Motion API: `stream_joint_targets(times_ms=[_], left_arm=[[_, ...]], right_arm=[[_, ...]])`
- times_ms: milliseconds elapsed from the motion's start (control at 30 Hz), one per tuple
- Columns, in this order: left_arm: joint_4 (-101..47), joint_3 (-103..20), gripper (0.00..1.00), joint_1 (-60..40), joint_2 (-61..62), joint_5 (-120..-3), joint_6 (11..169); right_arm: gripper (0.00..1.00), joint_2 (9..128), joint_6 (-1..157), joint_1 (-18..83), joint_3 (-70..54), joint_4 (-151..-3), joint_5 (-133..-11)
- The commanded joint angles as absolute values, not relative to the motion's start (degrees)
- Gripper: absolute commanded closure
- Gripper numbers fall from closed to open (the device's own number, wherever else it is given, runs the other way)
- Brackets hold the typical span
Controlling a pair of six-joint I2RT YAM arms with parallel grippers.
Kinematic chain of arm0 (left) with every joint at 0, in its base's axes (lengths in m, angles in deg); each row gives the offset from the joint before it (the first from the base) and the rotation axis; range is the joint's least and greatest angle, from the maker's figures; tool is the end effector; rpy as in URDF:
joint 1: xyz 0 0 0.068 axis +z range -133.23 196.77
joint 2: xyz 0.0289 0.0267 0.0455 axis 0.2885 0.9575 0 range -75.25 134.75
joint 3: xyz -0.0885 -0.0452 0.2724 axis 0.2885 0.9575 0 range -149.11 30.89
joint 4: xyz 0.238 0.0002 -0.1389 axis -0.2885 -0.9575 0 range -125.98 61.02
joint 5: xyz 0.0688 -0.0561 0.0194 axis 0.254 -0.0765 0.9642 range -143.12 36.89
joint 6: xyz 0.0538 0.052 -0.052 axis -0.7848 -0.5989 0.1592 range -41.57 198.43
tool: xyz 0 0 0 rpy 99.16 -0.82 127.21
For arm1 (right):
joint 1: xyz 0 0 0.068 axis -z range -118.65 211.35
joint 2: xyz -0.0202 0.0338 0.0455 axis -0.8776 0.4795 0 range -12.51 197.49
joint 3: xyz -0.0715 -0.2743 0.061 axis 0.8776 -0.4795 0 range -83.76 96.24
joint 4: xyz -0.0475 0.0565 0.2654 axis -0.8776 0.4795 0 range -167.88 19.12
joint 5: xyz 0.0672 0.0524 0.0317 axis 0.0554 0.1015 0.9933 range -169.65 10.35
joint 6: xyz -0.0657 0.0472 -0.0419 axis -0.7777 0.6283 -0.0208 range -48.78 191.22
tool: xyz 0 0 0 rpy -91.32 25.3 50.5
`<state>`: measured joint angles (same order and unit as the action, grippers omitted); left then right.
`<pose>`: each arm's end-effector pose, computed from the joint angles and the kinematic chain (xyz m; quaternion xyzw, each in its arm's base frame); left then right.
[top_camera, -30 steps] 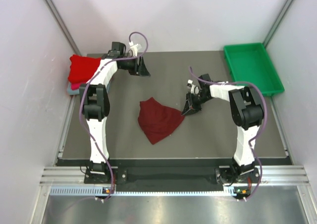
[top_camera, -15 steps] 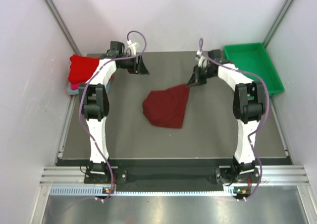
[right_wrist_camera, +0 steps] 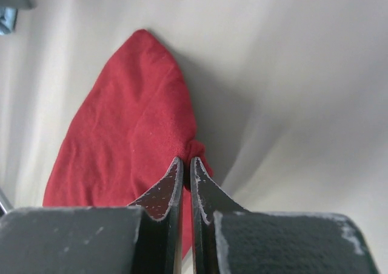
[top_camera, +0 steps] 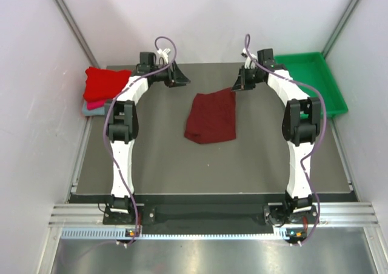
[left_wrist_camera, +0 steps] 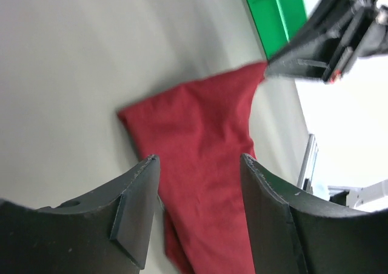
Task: Fold and stack the t-shirts
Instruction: Fold the tshirt
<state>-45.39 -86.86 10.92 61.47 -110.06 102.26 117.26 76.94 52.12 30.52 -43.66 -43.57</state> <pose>0.5770 -0.1278 0.2102 0.0939 0.8057 -0.5128 0.2814 0.5423 0.1369 0.2116 -0.1340 0.8890 0.3308 0.2868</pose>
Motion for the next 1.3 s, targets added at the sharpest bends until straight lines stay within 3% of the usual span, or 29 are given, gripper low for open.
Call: stream_joint_targets(times_ms=[0,567,700,733,833,1033,1267], left_arm=[[-34.09,-89.42,0.40,9.91,68.61,-114.02,109.80],[-29.43,-92.68,0.43,6.22,78.91,-115.60,113.58],[-27.59,-92.68,0.61,5.87,79.35,-115.61,114.02],[-27.49,-92.68,0.79,5.87,79.35,-115.08,114.02],[-27.40,-93.03,1.00,6.13,78.65,-114.12,113.50],[-27.75,-96.98,1.00,7.71,77.16,-110.87,110.78],[-25.84,-105.77,1.00,9.82,74.78,-105.06,104.62]], right_arm=[[1.00,114.67,75.09,51.51,28.93,-43.69,-43.08],[1.00,111.50,75.26,50.80,24.79,-44.22,-43.87],[1.00,111.50,75.09,50.89,24.61,-44.13,-44.14],[1.00,111.41,74.91,50.89,24.53,-44.13,-44.22],[1.00,111.32,74.56,50.89,24.52,-44.04,-44.66],[1.00,112.73,73.60,51.42,27.77,-43.87,-48.87],[1.00,117.03,71.75,53.44,42.25,-44.56,-54.06]])
